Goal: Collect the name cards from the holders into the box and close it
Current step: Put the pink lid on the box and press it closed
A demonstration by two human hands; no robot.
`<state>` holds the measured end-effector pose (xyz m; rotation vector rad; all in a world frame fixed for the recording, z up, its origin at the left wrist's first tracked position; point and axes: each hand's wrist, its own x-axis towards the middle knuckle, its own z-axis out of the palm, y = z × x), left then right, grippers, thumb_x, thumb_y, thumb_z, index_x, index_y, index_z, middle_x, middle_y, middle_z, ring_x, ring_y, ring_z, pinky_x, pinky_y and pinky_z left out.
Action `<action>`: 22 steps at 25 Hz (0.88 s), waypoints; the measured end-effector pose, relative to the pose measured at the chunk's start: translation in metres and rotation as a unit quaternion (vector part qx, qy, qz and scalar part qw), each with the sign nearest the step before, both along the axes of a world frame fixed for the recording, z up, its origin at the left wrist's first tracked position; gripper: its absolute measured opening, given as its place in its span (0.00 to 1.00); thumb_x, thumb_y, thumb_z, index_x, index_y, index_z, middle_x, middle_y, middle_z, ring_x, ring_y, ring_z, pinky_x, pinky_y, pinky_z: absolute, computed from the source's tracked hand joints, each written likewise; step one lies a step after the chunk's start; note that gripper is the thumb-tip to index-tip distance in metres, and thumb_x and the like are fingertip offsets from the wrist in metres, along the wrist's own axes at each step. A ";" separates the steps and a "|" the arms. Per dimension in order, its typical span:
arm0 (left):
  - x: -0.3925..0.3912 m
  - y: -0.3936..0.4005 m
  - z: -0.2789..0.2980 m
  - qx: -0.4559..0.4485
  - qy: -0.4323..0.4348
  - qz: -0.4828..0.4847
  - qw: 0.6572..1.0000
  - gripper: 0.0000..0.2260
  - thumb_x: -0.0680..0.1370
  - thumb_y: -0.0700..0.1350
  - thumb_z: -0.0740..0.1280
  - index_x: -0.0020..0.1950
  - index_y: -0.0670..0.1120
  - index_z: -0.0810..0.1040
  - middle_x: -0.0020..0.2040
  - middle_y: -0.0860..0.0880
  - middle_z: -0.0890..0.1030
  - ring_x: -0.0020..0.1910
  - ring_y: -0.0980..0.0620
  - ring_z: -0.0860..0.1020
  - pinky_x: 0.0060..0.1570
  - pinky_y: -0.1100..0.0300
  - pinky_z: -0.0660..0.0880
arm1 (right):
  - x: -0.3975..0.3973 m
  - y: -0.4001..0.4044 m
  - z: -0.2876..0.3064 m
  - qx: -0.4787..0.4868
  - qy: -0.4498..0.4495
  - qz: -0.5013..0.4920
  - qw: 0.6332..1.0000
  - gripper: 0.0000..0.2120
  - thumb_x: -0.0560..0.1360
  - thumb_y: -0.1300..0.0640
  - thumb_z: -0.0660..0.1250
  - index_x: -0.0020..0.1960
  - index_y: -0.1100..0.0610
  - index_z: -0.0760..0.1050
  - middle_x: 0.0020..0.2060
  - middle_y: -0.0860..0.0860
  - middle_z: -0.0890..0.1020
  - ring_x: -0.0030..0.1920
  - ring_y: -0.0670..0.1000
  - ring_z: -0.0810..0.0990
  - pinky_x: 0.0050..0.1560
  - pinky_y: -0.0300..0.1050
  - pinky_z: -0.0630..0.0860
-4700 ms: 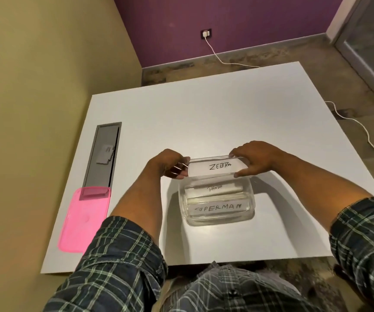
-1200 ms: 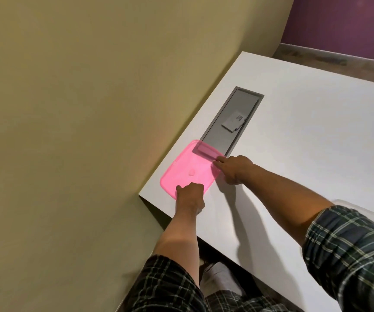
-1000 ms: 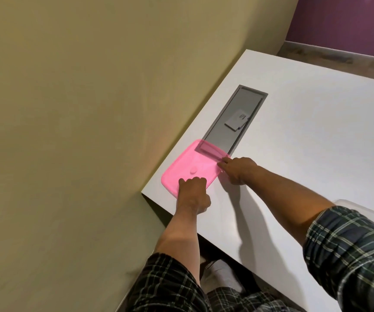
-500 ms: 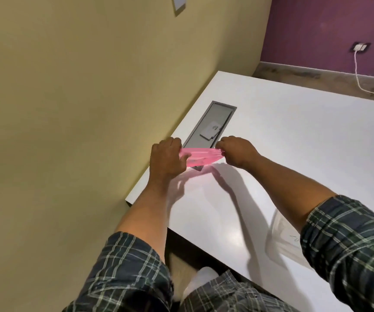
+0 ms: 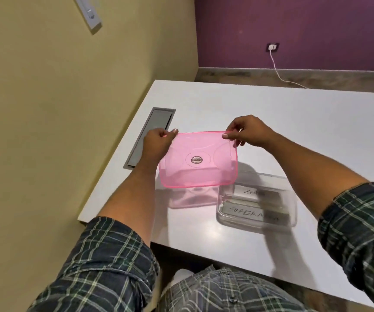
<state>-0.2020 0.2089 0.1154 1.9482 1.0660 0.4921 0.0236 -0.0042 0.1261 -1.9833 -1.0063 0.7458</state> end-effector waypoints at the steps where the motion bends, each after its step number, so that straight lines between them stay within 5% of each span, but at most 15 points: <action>1: 0.009 -0.014 -0.008 -0.032 0.014 -0.028 0.999 0.21 0.75 0.56 0.72 0.40 0.37 0.80 0.30 0.46 0.76 0.29 0.48 0.76 0.33 0.60 0.72 | 0.007 -0.022 -0.003 -0.017 0.014 -0.008 1.000 0.12 0.70 0.53 0.79 0.45 0.61 0.81 0.36 0.57 0.84 0.36 0.57 0.86 0.35 0.48 0.79; 4: 0.031 -0.060 -0.033 -0.095 0.072 -0.104 0.987 0.17 0.75 0.51 0.74 0.43 0.35 0.82 0.33 0.43 0.79 0.30 0.46 0.81 0.30 0.58 0.77 | 0.018 -0.087 -0.019 -0.063 0.050 -0.042 0.996 0.14 0.69 0.54 0.80 0.45 0.63 0.81 0.34 0.57 0.84 0.34 0.57 0.86 0.34 0.46 0.80; 9: 0.052 -0.118 -0.065 -0.096 0.144 -0.185 0.967 0.06 0.76 0.41 0.71 0.43 0.40 0.84 0.40 0.39 0.84 0.39 0.40 0.84 0.46 0.47 0.82 | 0.012 -0.169 -0.058 -0.096 0.084 -0.122 0.984 0.15 0.68 0.55 0.81 0.44 0.65 0.81 0.34 0.60 0.83 0.32 0.57 0.83 0.32 0.44 0.80; 16: 0.069 -0.157 -0.073 -0.021 0.182 -0.178 0.967 0.08 0.76 0.37 0.66 0.46 0.38 0.85 0.46 0.43 0.85 0.44 0.48 0.78 0.44 0.61 0.73 | -0.001 -0.204 -0.088 -0.085 0.064 -0.207 0.973 0.11 0.72 0.54 0.77 0.44 0.61 0.81 0.36 0.55 0.83 0.32 0.51 0.82 0.32 0.43 0.78; 22: 0.078 -0.157 -0.082 -0.010 0.163 -0.144 0.976 0.08 0.75 0.37 0.66 0.46 0.41 0.85 0.47 0.45 0.86 0.46 0.48 0.80 0.45 0.62 0.71 | 0.002 -0.194 -0.103 -0.096 0.002 -0.245 0.965 0.10 0.72 0.49 0.76 0.43 0.56 0.81 0.37 0.49 0.83 0.40 0.49 0.80 0.40 0.44 0.72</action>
